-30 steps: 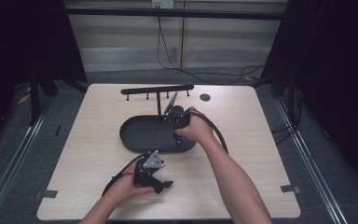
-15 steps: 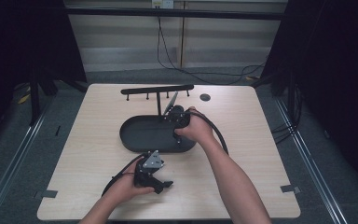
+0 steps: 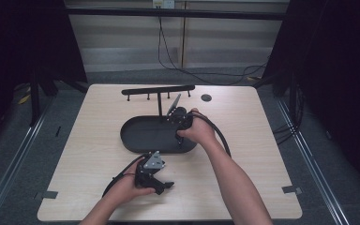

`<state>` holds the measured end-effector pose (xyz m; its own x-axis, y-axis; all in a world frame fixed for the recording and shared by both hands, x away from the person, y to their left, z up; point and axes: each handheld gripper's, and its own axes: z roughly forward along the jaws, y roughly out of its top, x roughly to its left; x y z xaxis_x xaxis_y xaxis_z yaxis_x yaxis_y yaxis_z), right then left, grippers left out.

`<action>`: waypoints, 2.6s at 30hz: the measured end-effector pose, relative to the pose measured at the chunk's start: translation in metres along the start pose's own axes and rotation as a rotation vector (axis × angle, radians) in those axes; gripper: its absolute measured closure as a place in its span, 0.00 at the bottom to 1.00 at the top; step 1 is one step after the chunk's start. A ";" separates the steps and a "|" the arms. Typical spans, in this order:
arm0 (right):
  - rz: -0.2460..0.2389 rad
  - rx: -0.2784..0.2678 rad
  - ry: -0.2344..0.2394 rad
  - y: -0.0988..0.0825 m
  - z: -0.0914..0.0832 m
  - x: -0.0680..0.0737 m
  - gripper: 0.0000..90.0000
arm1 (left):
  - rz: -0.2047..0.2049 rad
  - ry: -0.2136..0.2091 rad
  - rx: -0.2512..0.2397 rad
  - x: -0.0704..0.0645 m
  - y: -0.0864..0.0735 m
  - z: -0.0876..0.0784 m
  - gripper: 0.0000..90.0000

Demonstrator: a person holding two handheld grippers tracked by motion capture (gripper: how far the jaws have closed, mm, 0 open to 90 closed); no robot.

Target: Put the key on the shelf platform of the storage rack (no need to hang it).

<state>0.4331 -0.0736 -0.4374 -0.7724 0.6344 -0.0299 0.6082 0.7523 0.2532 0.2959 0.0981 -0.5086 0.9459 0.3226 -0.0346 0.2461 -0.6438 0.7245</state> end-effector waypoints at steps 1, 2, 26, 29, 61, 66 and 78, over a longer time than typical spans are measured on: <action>0.004 -0.004 -0.001 -0.001 0.001 0.000 0.69 | 0.000 0.000 0.000 0.000 0.000 0.000 0.16; 0.009 -0.005 -0.001 -0.001 0.001 -0.001 0.69 | 0.000 0.000 0.000 0.000 0.000 0.000 0.16; 0.006 -0.010 0.007 -0.007 -0.002 -0.003 0.61 | 0.001 -0.002 0.000 0.000 0.000 0.000 0.16; 0.010 -0.015 0.005 -0.009 -0.003 -0.004 0.59 | 0.002 -0.001 0.000 0.000 0.000 0.000 0.16; 0.011 -0.066 0.041 -0.052 -0.035 0.001 0.41 | 0.001 0.001 -0.003 0.000 0.000 0.000 0.16; 0.009 -0.070 0.041 -0.059 -0.039 0.002 0.39 | 0.000 -0.001 -0.003 0.000 0.000 0.000 0.16; 0.015 -0.079 0.046 -0.080 -0.046 0.001 0.35 | 0.001 0.002 -0.005 0.000 0.000 0.000 0.16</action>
<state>0.3756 -0.1411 -0.4127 -0.7723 0.6349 0.0185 0.6044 0.7256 0.3291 0.2957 0.0978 -0.5091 0.9457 0.3233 -0.0329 0.2443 -0.6405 0.7281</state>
